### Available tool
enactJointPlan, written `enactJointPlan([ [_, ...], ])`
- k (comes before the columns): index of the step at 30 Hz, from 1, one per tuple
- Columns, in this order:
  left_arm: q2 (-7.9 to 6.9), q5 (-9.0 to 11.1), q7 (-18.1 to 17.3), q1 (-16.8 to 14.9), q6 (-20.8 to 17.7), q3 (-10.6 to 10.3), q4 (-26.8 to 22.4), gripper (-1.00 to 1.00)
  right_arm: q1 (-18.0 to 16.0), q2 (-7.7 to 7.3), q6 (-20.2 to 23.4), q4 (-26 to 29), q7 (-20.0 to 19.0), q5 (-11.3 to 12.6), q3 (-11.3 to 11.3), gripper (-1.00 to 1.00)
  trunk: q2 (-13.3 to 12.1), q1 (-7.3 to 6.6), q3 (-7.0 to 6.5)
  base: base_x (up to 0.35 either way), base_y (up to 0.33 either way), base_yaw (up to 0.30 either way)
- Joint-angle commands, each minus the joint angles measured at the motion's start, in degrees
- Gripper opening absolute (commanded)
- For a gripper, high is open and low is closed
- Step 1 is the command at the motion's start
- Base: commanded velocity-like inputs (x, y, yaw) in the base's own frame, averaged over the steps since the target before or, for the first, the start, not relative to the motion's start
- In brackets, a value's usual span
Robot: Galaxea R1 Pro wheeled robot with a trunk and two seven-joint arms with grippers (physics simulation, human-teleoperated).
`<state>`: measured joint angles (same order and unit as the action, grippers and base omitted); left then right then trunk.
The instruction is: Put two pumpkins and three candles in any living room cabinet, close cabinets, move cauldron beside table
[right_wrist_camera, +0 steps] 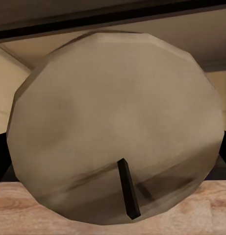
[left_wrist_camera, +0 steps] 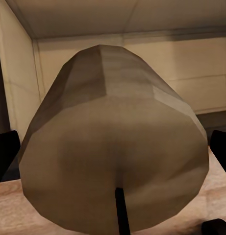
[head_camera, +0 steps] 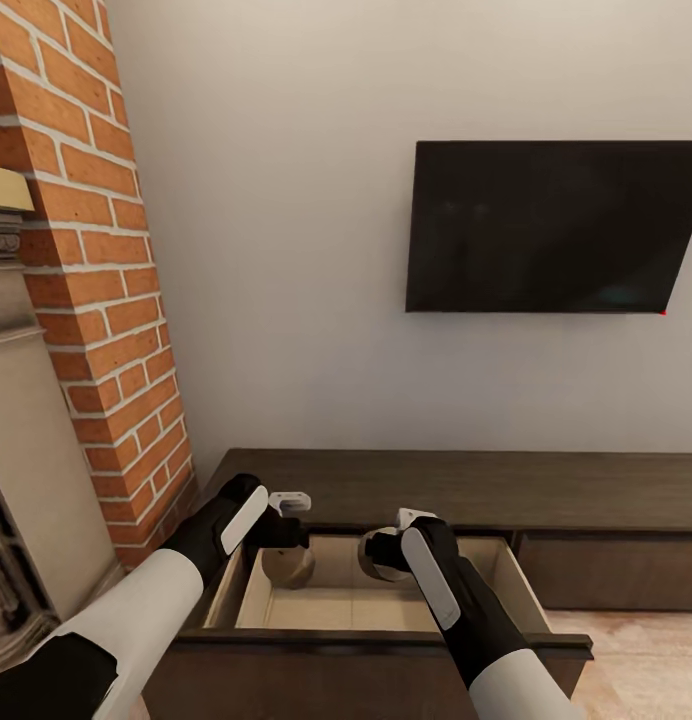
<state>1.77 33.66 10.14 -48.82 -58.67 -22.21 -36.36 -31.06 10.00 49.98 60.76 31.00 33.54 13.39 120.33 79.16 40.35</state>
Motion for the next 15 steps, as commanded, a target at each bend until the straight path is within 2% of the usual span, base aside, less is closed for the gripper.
enactJointPlan([
  [1, -0.04, 0.53, 0.67, -0.05, -0.13, -0.20, -0.08, -1.00, -0.05, 0.00, 0.02, 0.06, 0.58, 0.62, 0.12, -1.00, 0.45, 0.22, 0.25, 0.000, 0.000, 0.000],
  [12, -0.08, 0.53, 0.68, -0.05, 0.31, -0.20, -0.11, -1.00, -0.05, 0.00, 0.03, 0.06, 0.63, 0.57, 0.30, -1.00, 4.86, 2.63, 2.22, 0.000, 0.000, 0.000],
  [15, -0.09, 0.52, 0.67, -0.05, 0.44, -0.20, -0.11, -1.00, -0.05, 0.00, 0.03, 0.06, 0.64, 0.57, 1.23, -1.00, 6.06, 3.29, 2.76, 0.000, 0.000, 0.000],
])
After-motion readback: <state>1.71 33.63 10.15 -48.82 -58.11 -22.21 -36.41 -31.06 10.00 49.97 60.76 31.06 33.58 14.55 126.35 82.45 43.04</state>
